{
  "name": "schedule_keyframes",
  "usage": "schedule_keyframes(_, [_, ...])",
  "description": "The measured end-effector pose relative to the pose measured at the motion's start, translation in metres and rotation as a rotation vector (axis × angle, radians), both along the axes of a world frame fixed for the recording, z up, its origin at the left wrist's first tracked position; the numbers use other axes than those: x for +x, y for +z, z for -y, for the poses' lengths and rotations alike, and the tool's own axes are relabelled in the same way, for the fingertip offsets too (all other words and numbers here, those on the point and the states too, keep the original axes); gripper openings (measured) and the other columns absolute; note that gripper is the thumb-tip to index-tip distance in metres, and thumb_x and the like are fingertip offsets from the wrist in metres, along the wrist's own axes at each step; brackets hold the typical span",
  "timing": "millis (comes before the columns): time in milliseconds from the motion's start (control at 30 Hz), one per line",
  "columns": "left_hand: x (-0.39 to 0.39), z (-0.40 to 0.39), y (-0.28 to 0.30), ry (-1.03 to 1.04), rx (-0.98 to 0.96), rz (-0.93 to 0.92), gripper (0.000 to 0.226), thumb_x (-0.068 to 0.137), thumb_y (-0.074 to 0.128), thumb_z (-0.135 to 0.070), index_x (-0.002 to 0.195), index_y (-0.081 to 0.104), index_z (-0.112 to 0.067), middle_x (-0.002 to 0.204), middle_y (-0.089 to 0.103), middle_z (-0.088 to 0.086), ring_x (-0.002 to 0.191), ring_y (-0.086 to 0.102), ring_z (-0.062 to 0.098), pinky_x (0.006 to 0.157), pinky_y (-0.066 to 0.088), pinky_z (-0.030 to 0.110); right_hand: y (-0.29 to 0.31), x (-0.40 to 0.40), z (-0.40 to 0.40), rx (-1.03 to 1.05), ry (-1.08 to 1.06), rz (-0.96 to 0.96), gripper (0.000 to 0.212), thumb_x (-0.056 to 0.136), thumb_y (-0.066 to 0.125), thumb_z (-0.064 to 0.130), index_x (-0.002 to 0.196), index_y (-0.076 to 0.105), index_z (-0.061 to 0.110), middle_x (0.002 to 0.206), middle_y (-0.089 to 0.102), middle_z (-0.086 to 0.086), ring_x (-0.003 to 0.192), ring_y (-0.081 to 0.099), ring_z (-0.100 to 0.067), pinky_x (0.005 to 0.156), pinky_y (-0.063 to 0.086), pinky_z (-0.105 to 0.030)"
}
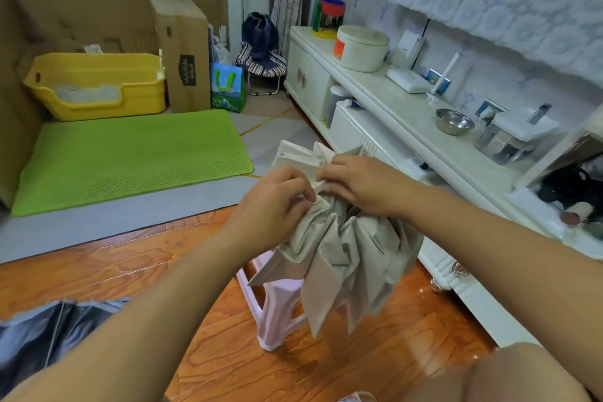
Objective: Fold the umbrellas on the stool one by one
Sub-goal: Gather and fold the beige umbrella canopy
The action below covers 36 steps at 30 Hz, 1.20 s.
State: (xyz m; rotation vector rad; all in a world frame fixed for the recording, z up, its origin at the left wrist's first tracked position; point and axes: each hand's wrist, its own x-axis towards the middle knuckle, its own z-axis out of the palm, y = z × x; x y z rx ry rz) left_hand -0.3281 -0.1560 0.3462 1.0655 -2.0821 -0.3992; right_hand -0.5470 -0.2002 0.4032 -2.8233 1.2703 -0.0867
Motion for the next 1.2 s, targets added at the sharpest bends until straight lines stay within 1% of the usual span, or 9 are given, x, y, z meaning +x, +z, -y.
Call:
schedule_keyframes(233, [0.001,-0.027,0.004,-0.182,-0.296,0.184,0.008,0.094,0.066,-0.025,0.09,0.073,-0.024,0.09,0.062,-0.006,0.087,0.054,0.023,0.078,0.041,0.037,0.002,-0.022,0.012,-0.014,-0.182,0.046,0.014,0.1,0.057,0.029,0.1,0.064,0.017,0.096,0.066,0.002,0.092,0.061,-0.023,0.071,0.033,-0.031])
schedule_keyframes(333, [0.003,-0.033,0.006,-0.084,-0.108,0.026,0.01,0.095,0.065,-0.026,0.1,0.073,-0.025,0.101,0.059,-0.007,0.096,0.056,0.016,0.085,0.045,0.034,-0.001,-0.022,0.008,-0.018,-0.169,0.078,0.015,0.101,0.056,0.03,0.099,0.064,0.017,0.087,0.058,0.008,0.086,0.058,-0.019,0.068,0.029,-0.029])
schedule_keyframes(467, [0.002,-0.027,0.01,0.23,0.15,-0.193,0.005,0.094,0.063,-0.031,0.091,0.06,-0.027,0.089,0.059,-0.011,0.083,0.056,0.012,0.077,0.05,0.041,-0.002,-0.017,0.003,-0.009,-0.149,0.095,0.017,0.102,0.055,0.032,0.096,0.061,0.017,0.085,0.055,0.01,0.082,0.052,-0.015,0.068,0.028,-0.029])
schedule_keyframes(633, [-0.007,-0.015,0.014,0.327,0.269,-0.077,0.033,0.082,0.063,-0.055,0.097,0.052,-0.028,0.094,0.054,-0.008,0.086,0.053,0.016,0.074,0.046,0.038,0.001,-0.001,0.003,-0.017,-0.117,0.068,0.021,0.101,0.056,0.032,0.096,0.063,0.013,0.09,0.064,0.0,0.085,0.054,-0.02,0.07,0.033,-0.034])
schedule_keyframes(733, [-0.007,-0.004,0.019,0.349,0.366,-0.012,0.03,0.082,0.072,-0.042,0.092,0.05,-0.025,0.09,0.055,-0.006,0.086,0.054,0.022,0.07,0.043,0.037,0.003,0.005,0.003,0.016,-0.088,0.067,0.019,0.101,0.058,0.03,0.094,0.062,0.012,0.081,0.053,0.008,0.08,0.05,-0.016,0.066,0.026,-0.031])
schedule_keyframes(867, [0.0,0.0,0.028,0.36,0.342,0.092,0.016,0.083,0.065,-0.022,0.077,0.05,-0.02,0.075,0.058,-0.002,0.077,0.056,0.028,0.061,0.043,0.037,0.004,0.003,0.005,0.035,-0.071,0.023,0.015,0.099,0.059,0.029,0.093,0.059,0.015,0.085,0.057,0.007,0.086,0.058,-0.02,0.075,0.045,-0.04])
schedule_keyframes(933, [0.007,0.001,0.031,0.428,0.26,0.11,0.01,0.081,0.059,-0.017,0.078,0.05,-0.019,0.073,0.058,0.002,0.073,0.054,0.03,0.057,0.04,0.037,0.004,-0.001,0.003,0.054,-0.077,0.031,0.015,0.099,0.059,0.028,0.113,0.062,0.023,0.096,0.066,0.004,0.092,0.062,-0.021,0.08,0.048,-0.039])
schedule_keyframes(1033, [0.015,0.003,0.029,0.45,0.304,0.026,0.01,0.081,0.055,-0.016,0.082,0.047,-0.022,0.074,0.061,0.002,0.07,0.057,0.028,0.055,0.038,0.035,0.007,-0.008,0.0,0.112,-0.114,0.092,0.052,0.099,0.061,0.026,0.147,0.041,0.032,0.101,0.068,0.006,0.093,0.06,-0.015,0.086,0.047,-0.034])
schedule_keyframes(1200, [0.028,-0.004,0.031,0.112,0.279,-0.096,0.031,0.09,0.053,-0.006,0.102,0.062,-0.033,0.064,0.054,0.003,0.054,0.044,0.012,0.055,0.036,0.027,0.007,-0.021,0.003,0.097,-0.099,0.077,0.014,0.096,0.065,0.023,0.107,0.058,0.019,0.098,0.06,0.002,0.094,0.054,-0.017,0.088,0.047,-0.043])
